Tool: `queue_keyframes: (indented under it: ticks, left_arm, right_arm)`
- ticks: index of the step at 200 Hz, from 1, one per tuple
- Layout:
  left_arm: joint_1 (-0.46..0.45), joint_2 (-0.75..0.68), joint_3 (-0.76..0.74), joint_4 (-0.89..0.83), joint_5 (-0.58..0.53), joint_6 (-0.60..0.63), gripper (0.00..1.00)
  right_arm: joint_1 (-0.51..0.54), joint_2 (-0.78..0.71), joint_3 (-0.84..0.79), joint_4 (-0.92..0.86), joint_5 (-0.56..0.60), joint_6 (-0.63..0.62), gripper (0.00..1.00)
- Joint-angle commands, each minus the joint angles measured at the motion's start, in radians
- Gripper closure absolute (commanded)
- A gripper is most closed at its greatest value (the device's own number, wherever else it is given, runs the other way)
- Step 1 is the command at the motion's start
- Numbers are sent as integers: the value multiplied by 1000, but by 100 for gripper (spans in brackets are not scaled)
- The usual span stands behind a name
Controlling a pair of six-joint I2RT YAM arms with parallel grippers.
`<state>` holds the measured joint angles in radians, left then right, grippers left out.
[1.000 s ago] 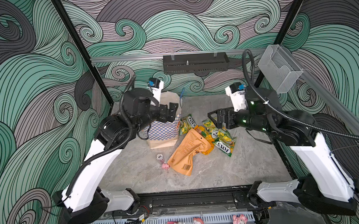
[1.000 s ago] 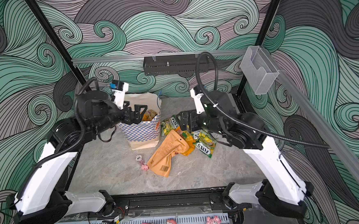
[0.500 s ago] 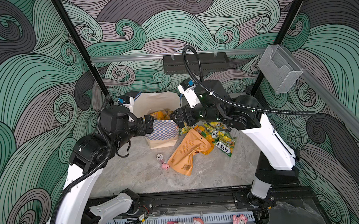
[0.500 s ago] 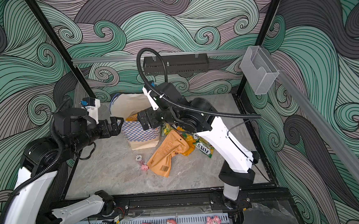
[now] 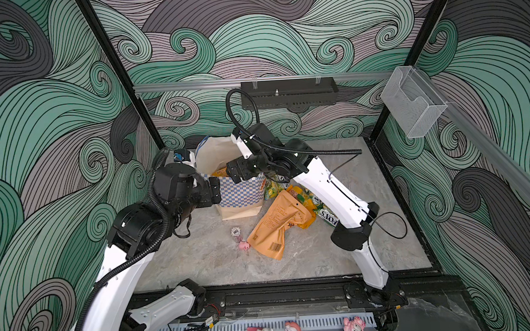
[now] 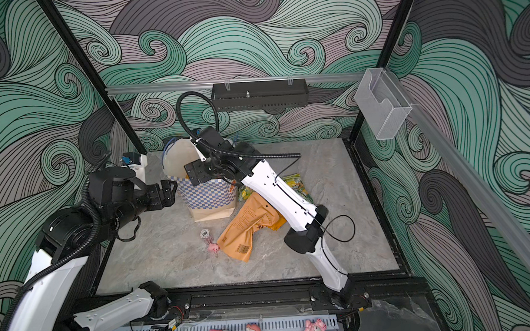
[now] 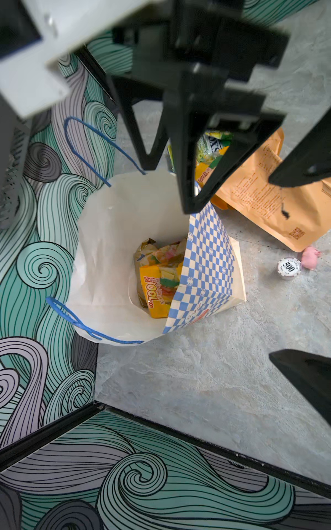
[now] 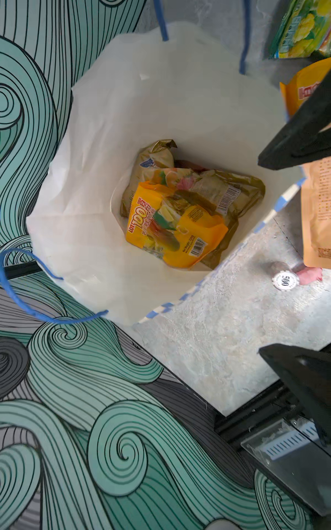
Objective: Take the snacks out of the paper bag
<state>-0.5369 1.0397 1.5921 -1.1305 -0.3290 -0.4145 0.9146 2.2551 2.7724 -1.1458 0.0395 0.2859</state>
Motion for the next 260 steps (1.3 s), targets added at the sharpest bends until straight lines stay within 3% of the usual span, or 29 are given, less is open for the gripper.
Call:
queue_keyframes:
  ticks: [1, 24, 132, 206, 260]
  left_arm:
    - [9, 28, -12, -6, 2, 56, 10]
    - [13, 28, -47, 28, 35, 109, 10]
    - [59, 36, -96, 113, 36, 185, 10]
    - [59, 28, -115, 136, 27, 201, 10]
    - [59, 21, -124, 137, 33, 207, 11]
  right_arm:
    - [-51, 73, 46, 81, -62, 14, 11]
    - [-74, 120, 30, 176, -71, 25, 17]
    - [-111, 340, 33, 351, -60, 60, 21]
    - [-110, 396, -28, 271, -144, 114, 15]
    - [-105, 451, -58, 184, -140, 105, 7]
